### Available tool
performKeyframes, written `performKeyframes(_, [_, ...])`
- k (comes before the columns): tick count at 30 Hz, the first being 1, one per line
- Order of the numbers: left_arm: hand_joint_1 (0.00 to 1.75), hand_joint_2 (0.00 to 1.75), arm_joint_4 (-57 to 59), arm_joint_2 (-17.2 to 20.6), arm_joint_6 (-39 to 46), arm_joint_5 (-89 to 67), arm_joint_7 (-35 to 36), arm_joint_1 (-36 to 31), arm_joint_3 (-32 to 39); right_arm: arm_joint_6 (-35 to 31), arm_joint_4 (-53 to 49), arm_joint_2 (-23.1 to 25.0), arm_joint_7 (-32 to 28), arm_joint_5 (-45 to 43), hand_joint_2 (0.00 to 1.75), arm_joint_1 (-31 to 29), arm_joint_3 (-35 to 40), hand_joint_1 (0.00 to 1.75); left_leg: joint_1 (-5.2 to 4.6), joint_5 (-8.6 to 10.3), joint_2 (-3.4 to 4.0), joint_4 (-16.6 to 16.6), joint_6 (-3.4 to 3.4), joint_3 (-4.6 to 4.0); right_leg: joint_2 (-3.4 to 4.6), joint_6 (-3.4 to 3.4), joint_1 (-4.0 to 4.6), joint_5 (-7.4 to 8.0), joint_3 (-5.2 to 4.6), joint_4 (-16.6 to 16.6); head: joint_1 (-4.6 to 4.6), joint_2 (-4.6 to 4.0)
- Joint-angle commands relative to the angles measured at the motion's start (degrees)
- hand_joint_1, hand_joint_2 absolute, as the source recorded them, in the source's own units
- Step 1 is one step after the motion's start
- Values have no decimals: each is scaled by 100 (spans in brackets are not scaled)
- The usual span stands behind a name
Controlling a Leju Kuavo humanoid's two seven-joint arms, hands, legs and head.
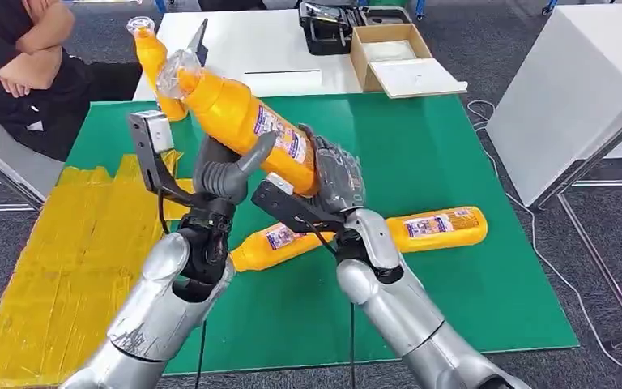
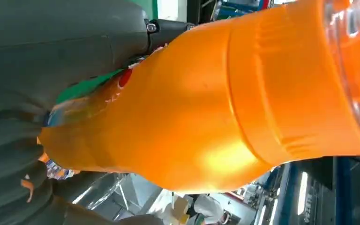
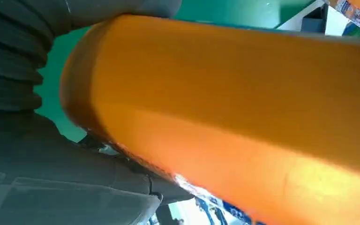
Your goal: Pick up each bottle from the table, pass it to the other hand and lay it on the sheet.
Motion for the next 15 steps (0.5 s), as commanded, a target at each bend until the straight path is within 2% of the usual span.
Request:
performKeyframes(1, [0,175,681,-113,-34,75,169,-634,-463,276,502,167,107,206,175,-450,878,175,3,-1,5,5,-11,-4,-2,-3,3,1,-3,3,-2,0])
performKeyframes(12, [0,175,1014,-106,187,-18,132,-942,-392,460,749,227,90,338,175,-405,1247,175,4,-3,-11,2,-22,12,-25,-7,4,-9,17,1,-4,0])
performKeyframes(15, [0,175,1093,-88,233,-3,31,-976,-269,562,936,258,34,213,175,-400,1424,175,6,-3,5,3,-19,7,-6,-6,6,-2,9,-1,-2,0])
